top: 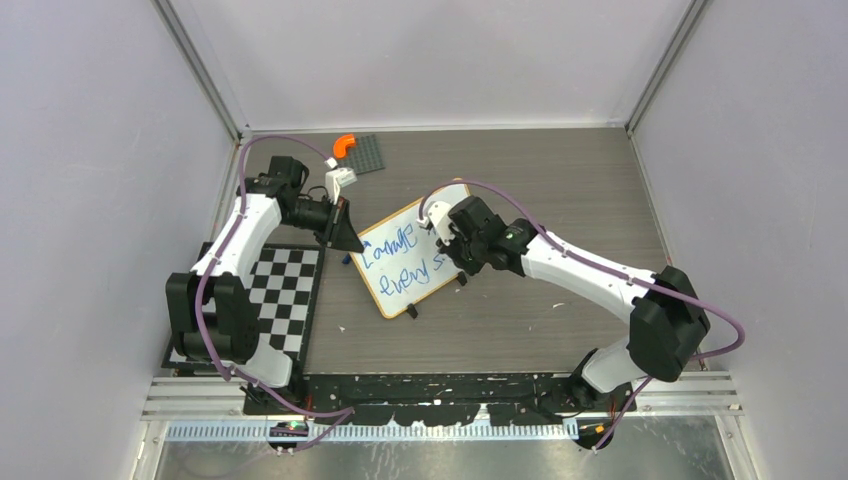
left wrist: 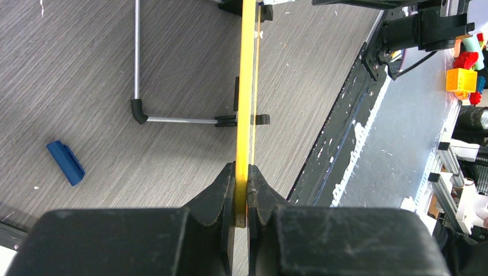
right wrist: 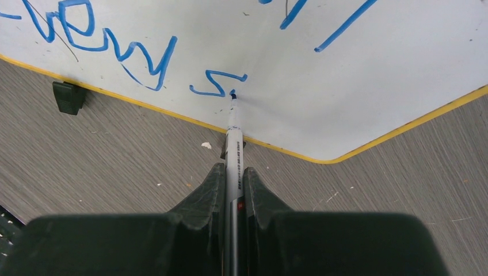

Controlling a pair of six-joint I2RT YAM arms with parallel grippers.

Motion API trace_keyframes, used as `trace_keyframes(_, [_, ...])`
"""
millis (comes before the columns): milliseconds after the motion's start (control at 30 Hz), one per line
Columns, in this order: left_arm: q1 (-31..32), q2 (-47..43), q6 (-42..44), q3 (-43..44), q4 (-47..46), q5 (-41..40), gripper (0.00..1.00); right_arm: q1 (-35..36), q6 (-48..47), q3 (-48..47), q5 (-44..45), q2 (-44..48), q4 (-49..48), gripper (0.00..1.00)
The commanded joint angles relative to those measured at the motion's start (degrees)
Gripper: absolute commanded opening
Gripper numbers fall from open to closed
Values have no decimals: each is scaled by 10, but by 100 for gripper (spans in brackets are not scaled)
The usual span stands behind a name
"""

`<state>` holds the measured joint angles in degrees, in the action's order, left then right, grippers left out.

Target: Write a sentence on the whiteboard

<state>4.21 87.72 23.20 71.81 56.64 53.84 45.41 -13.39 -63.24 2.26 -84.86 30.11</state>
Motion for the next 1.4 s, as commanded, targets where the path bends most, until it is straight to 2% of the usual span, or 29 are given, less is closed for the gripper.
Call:
trace_keyframes(0, [3,-16,12,-1,-7,-15,0,-19,-12,-12,22,8,-28,0])
trace_keyframes(433, [3,-15,10,2,-7,-13,0,-24,-11,-26,-15,42,-12,0])
trace_keyframes(767, [3,-12,13,3,-6,-14,0,-24,-13,-32,-13,14,-36,0])
trace_keyframes(1367, [3,-10,15,2,-7,-16,0,-23,3,28,-33,22,-40,0])
